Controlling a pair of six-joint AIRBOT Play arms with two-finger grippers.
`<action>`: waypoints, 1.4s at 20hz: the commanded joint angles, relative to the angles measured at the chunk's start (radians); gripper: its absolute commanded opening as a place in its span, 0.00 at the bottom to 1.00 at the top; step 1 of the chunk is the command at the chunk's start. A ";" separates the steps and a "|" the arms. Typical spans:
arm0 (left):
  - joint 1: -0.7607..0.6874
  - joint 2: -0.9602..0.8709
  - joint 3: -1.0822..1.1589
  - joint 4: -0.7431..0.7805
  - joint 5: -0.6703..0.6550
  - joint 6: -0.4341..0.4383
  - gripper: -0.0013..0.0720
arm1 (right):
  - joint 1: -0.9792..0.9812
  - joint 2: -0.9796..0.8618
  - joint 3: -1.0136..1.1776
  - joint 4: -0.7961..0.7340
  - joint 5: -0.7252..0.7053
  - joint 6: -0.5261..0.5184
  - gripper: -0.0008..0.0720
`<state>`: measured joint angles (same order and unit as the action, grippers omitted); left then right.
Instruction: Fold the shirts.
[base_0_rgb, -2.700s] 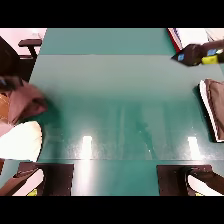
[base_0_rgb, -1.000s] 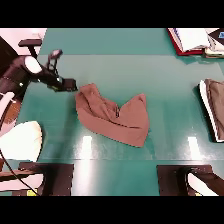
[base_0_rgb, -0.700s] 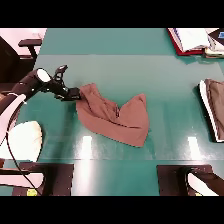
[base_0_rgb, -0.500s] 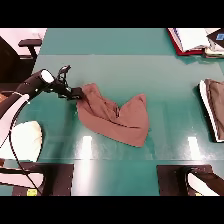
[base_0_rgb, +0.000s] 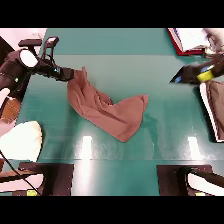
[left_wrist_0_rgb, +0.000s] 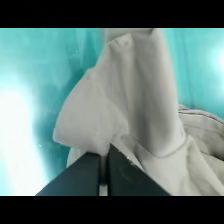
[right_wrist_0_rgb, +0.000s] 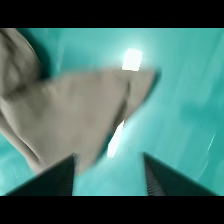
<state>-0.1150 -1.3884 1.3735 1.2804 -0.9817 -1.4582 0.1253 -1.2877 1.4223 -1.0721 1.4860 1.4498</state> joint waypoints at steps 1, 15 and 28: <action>-0.001 0.023 0.011 0.021 -0.017 -0.001 0.06 | 0.053 -0.112 -0.199 0.008 -0.091 0.000 0.69; -0.001 0.029 0.008 0.021 -0.037 -0.008 0.06 | 0.189 -0.473 0.007 0.036 -0.371 0.035 0.04; -0.001 0.605 0.402 0.149 -0.022 -0.082 0.06 | -0.023 0.197 0.525 -0.186 -0.158 0.026 0.04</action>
<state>-0.1165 -0.8883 1.6646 1.4166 -1.0050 -1.5078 0.1497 -1.2270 1.8446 -1.2415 1.2758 1.4780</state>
